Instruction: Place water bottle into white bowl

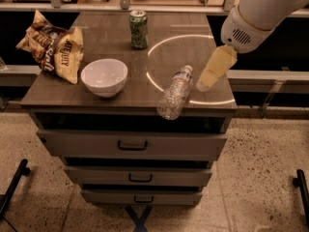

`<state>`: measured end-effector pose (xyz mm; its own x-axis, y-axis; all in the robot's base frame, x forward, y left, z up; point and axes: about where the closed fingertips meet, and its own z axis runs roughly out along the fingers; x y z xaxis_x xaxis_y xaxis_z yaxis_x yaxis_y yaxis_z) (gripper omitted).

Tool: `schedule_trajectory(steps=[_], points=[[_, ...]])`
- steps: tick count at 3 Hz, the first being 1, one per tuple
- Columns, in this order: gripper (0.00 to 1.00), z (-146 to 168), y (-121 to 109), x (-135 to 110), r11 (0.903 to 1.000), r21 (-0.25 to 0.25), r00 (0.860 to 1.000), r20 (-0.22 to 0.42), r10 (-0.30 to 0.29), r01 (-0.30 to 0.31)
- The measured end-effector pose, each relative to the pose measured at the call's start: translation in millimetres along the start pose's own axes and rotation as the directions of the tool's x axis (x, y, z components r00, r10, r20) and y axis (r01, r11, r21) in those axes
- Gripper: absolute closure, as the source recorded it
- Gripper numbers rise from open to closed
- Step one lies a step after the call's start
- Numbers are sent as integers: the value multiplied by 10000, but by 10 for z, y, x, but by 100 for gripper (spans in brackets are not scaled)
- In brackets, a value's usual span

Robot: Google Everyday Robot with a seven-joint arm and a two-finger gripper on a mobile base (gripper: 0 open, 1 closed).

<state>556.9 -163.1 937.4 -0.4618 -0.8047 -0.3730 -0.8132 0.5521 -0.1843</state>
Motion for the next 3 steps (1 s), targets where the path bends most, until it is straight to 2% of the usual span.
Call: schedule_trajectory(steps=[1, 2, 3], points=[[0, 77, -125, -51, 9987, -6, 9974, -519, 499, -500], [0, 207, -217, -312, 9666, 23, 9622, -951, 2552, -2561], [0, 270, -254, -360, 9027, 56, 8976, -1037, 4285, -4303]])
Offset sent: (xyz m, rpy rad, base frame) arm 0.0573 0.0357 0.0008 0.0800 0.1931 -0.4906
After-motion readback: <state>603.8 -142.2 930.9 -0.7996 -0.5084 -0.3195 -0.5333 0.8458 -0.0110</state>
